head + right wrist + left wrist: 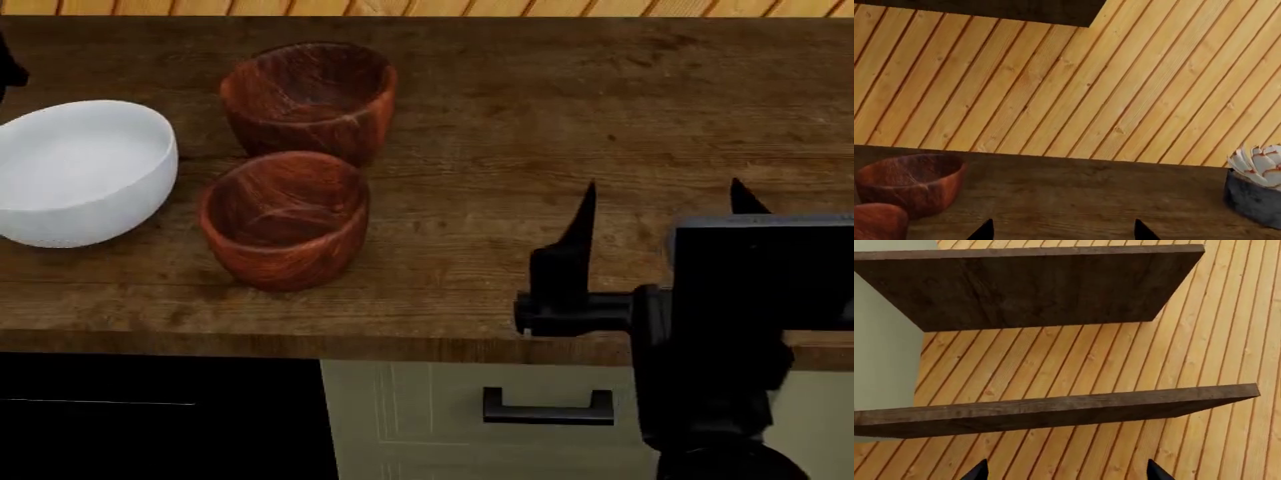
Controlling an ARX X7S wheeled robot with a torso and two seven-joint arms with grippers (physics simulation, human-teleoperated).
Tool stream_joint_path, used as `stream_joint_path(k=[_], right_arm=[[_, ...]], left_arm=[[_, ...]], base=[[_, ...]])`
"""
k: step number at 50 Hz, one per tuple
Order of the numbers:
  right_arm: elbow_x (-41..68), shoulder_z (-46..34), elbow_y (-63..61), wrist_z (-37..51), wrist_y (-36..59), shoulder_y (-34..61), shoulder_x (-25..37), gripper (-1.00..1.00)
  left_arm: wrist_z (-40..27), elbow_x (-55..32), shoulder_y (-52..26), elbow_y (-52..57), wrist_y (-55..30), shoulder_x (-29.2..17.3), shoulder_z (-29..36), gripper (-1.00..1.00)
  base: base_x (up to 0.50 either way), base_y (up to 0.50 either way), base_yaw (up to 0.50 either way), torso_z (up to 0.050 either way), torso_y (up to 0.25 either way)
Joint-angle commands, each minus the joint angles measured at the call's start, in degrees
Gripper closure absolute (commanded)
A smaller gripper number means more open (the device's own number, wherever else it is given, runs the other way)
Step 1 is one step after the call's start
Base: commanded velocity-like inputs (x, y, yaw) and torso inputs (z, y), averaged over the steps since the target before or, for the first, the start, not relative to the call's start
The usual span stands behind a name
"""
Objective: Stack the bowls from largest to smallest.
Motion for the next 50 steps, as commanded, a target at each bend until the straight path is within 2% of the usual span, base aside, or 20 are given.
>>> stream_joint_path(k=[1,43,50], right_arm=[[2.0,0.5,-1.8,0.2,3.6,2.7,0.2,-1.0],[2.4,-2.0,-2.0,0.0,3.6,2.2,0.6,-1.0],[2.9,-0.9,-2.4,0.3,2.9,1.1,0.6,-1.0]], left_arm=[[-0.2,-2.3,-3.5,1.3,-2.2,-0.2,-1.3,-1.0],[-0.7,-1.1,-1.7,2.0,1.4,-1.2,-0.5,-1.0],[-1.1,-1.8,-1.3,2.4,1.0,-1.0,-0.8,-1.0]], base=[[0.0,0.23,0.0,0.0,0.0],[0.0,0.49,0.0,0.0,0.0],[0.0,0.08,0.0,0.0,0.0]])
